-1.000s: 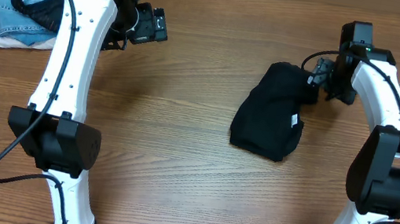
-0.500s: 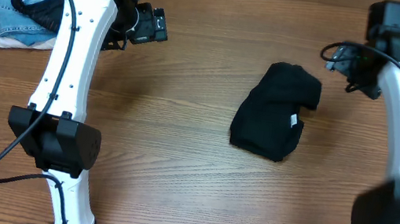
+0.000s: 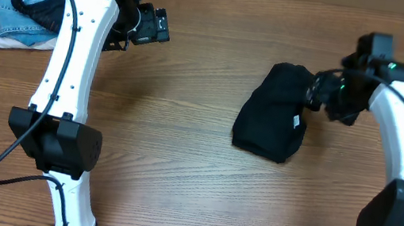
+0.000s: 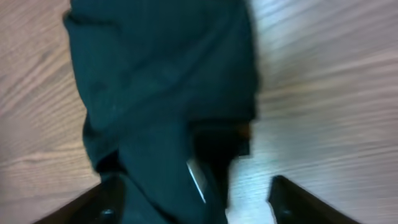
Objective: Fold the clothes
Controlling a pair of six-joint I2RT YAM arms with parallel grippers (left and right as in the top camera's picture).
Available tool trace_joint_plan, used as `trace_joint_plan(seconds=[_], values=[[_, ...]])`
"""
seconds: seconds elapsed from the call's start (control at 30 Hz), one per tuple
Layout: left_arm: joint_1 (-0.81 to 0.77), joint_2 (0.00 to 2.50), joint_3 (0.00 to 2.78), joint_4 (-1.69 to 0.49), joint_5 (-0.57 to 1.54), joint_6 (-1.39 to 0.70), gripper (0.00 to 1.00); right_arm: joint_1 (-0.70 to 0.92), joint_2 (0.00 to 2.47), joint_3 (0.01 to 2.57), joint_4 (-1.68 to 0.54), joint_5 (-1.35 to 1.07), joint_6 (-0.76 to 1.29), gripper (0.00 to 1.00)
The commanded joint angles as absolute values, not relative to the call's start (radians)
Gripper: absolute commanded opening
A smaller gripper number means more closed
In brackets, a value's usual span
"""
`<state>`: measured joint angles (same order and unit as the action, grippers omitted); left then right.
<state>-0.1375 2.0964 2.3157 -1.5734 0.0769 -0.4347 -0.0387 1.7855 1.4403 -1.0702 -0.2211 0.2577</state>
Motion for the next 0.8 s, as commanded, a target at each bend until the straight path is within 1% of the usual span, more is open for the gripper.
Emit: trace_joint_plan(seconds=[0.0,0.1,0.13,0.27,0.3,0.37,0.4,0.43,0.5,0.57,0.67,0.77], values=[[-0.146,2.107,2.31,-1.577,0.071,-0.415,1.0,-0.039,1.786,1.318,-0.984,-0.336,0.238,0.68],[-0.146,2.107,2.31,-1.578,0.071,-0.415,1.0,-0.039,1.786,1.23,-0.898,-0.337,0.239,0.66],[-0.146,2.107,2.31,-1.578,0.071,-0.415,1.0,-0.039,1.786,1.206,-0.871,-0.334,0.239,0.64],[-0.146,2.107,2.31,-1.578,0.071,-0.415,1.0,-0.039,1.787,1.142,-0.78,-0.326,0.24,0.45],[-0.146,2.107,2.31,-1.578,0.071,-0.415,1.0,-0.039,1.787,1.129,-0.762,-0.31,0.253,0.39],[-0.146,2.107,2.31,-1.578,0.071,-0.415,1.0,-0.039,1.787,1.114,-0.741,-0.218,0.331,0.23],[-0.146,2.107,2.31,-1.578,0.071,-0.415,1.0,-0.04,1.787,1.113,-0.74,-0.17,0.363,0.18],[-0.146,2.107,2.31,-1.578,0.071,-0.415,1.0,-0.041,1.787,1.114,-0.741,-0.112,0.394,0.15],[-0.146,2.107,2.31,-1.578,0.07,-0.414,1.0,-0.042,1.787,1.116,-0.749,-0.053,0.419,0.15],[-0.146,2.107,2.31,-1.58,0.07,-0.413,1.0,-0.042,1.787,1.122,-0.771,-0.034,0.429,0.21],[-0.146,2.107,2.31,-1.578,0.07,-0.407,1.0,-0.041,1.787,1.133,-0.817,-0.038,0.447,0.45],[-0.146,2.107,2.31,-1.578,0.07,-0.407,1.0,-0.041,1.787,1.134,-0.863,-0.024,0.451,0.45]])
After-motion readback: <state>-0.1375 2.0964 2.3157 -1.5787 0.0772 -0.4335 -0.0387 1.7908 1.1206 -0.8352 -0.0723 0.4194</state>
